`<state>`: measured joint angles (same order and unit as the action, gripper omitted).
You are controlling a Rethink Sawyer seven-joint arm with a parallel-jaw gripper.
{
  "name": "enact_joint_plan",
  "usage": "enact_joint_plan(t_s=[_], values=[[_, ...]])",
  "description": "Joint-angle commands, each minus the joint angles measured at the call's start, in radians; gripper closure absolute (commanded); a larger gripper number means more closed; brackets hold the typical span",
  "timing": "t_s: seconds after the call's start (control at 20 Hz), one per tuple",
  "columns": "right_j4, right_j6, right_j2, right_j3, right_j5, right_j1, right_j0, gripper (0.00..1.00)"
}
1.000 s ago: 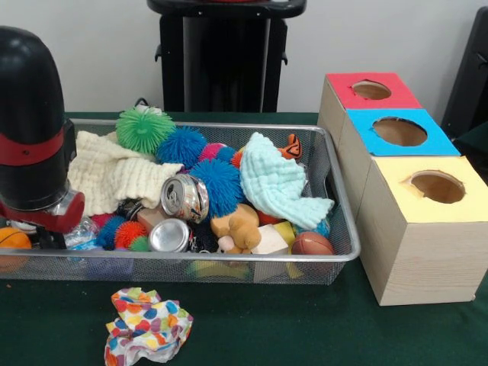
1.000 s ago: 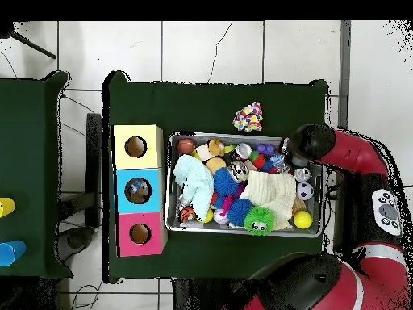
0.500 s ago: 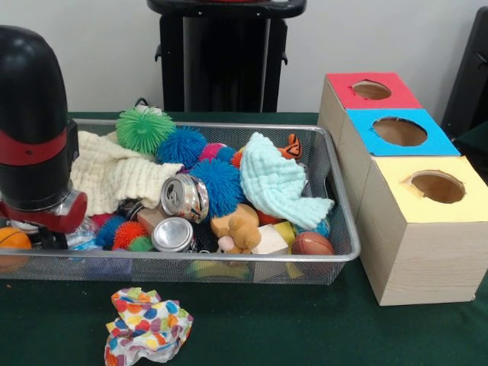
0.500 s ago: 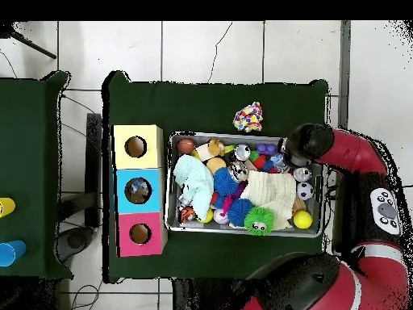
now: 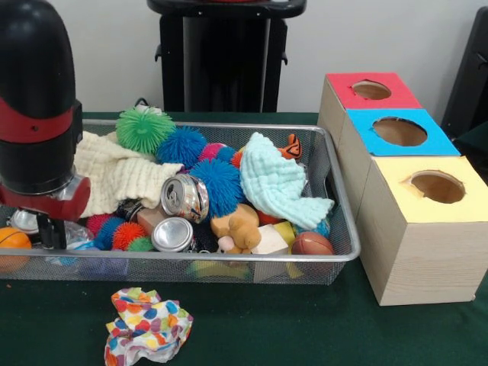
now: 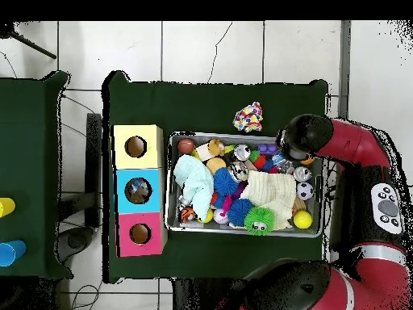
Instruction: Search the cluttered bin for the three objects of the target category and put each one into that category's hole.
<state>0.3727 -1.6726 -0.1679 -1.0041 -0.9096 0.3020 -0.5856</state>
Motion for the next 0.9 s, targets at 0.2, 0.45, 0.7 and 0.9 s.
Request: enact_joint_plan(t_s=[0.2,0.45,0.7,0.9], values=[[0.010,0.096,-0.020,-0.005,-0.174,0.059,0.044,1.00],[0.014,0.089,-0.022,-0.023,-0.158,0.059,0.040,1.00],[0.011,0.036,-0.011,-0.105,-0.077,0.072,0.026,0.00],[0.011,-0.047,0.015,-0.127,-0.026,0.075,0.033,0.00]])
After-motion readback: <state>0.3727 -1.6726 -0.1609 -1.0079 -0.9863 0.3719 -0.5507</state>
